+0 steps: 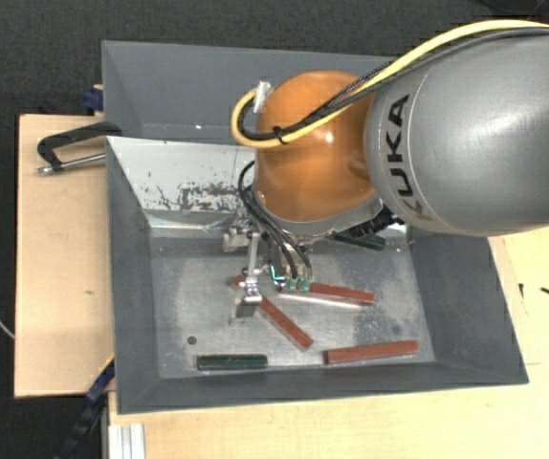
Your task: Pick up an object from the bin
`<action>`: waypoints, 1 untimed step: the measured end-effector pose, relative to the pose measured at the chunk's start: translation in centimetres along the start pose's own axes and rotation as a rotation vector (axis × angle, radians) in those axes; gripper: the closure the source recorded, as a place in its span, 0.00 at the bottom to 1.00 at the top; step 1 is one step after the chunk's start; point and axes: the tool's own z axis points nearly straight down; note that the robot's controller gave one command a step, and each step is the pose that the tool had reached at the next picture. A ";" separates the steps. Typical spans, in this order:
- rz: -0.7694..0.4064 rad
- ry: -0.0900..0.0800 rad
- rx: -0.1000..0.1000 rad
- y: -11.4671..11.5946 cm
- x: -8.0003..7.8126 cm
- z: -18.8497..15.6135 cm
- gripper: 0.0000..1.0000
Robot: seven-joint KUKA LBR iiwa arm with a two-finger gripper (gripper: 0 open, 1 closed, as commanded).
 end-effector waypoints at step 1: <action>0.003 -0.009 -0.002 -0.1 -0.2 -0.5 0.00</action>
Offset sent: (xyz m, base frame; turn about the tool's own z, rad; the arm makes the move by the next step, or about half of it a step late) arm 0.0180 -0.1091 -0.1201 -0.1498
